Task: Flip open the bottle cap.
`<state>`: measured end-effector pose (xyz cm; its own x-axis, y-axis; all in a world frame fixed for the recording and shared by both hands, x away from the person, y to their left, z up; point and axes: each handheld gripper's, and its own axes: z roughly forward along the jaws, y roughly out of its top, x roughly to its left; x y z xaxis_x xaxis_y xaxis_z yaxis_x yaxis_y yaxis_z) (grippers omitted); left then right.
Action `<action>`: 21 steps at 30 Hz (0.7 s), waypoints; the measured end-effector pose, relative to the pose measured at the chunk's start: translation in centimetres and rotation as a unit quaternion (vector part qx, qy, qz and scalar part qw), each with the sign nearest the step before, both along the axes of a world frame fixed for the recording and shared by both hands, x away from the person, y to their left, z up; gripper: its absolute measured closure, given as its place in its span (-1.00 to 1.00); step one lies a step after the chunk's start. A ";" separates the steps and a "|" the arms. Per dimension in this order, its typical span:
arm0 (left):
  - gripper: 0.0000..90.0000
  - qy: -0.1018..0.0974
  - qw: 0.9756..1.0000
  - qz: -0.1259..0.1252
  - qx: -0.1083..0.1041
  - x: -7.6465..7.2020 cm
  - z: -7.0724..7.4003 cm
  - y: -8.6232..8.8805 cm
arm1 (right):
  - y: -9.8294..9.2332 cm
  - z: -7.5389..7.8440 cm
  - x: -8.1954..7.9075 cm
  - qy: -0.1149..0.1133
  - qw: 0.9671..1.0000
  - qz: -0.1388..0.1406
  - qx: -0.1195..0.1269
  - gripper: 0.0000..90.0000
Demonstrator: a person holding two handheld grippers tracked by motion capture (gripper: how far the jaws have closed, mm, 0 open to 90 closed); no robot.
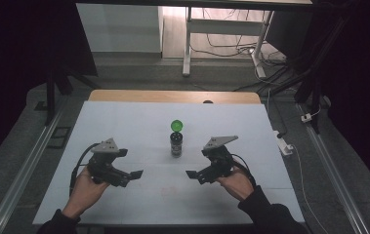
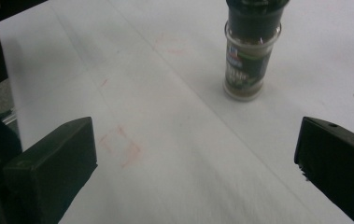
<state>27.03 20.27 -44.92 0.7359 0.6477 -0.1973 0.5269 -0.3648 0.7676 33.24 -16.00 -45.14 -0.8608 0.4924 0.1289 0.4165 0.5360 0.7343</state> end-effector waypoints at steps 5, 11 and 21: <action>-0.98 -0.002 1.000 0.024 -0.011 -1.7 -0.2 2.0 | -1.9 0.2 -1.1 -0.002 1.000 -0.016 -0.008 -1.00; -1.00 -0.004 0.998 0.051 -0.023 -3.3 -0.4 4.0 | -4.2 0.3 -2.2 -0.005 0.999 -0.044 -0.002 -1.00; -1.00 -0.007 0.996 0.081 -0.027 -5.4 -0.6 6.6 | -7.6 0.8 -3.7 -0.022 0.995 -0.093 0.016 -1.00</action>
<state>21.61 26.89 -45.56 0.6248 0.7474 -0.2256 0.5654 -0.2340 0.7909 29.58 -23.56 -44.36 -0.7606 0.6395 0.1116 0.4731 0.4283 0.7699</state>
